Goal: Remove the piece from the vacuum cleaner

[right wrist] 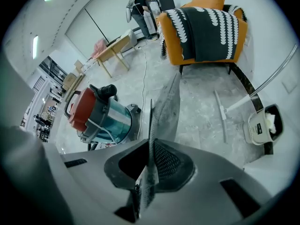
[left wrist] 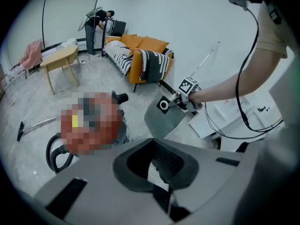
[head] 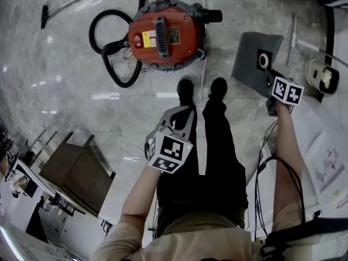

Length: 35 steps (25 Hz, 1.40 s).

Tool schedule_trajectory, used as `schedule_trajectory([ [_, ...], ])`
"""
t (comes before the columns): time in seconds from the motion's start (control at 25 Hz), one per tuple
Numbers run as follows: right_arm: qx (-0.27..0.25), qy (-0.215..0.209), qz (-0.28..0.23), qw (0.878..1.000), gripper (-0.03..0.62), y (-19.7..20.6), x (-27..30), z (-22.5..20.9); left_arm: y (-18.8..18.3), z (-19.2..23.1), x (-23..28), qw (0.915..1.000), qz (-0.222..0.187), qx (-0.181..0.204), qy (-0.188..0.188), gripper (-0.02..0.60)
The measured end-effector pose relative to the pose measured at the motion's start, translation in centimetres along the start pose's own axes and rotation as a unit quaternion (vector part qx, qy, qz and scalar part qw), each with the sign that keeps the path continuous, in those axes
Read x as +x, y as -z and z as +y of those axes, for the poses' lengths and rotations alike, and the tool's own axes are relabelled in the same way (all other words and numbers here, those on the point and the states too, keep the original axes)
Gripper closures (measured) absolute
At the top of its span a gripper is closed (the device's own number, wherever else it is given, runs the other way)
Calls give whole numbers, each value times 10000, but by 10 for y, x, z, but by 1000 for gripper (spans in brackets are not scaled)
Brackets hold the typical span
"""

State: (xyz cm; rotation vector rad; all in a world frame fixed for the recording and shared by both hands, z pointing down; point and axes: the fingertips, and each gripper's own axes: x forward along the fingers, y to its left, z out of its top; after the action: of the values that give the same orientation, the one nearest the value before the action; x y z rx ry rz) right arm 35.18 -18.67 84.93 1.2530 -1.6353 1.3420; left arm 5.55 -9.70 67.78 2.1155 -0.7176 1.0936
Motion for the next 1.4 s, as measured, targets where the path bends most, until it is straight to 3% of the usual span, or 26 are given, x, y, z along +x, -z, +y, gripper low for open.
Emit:
schedule_trajectory([
  [0.36, 316, 255, -613, 9973, 563, -1, -65, 17, 1, 17, -49, 9995, -258, 102, -124, 586],
  [0.6, 438, 319, -869, 9947, 563, -6, -115, 37, -19, 12, -90, 9979, -548, 303, -178, 586],
  [0.88, 901, 92, -1048, 9904, 563, 0, -162, 68, -34, 1, -139, 9957, -743, 512, -194, 586],
  [1.04, 916, 18, -1053, 9902, 563, 0, -196, 81, -62, -14, -175, 9923, -1036, 680, -28, 586],
  [1.2, 1032, -168, -1159, 9877, 563, -2, -218, 104, -84, -13, -210, 9872, -1200, 1031, -215, 586],
  [1.4, 1045, -211, -1146, 9877, 563, 5, -235, 127, -93, -18, -240, 9839, -1308, 1186, -262, 586],
])
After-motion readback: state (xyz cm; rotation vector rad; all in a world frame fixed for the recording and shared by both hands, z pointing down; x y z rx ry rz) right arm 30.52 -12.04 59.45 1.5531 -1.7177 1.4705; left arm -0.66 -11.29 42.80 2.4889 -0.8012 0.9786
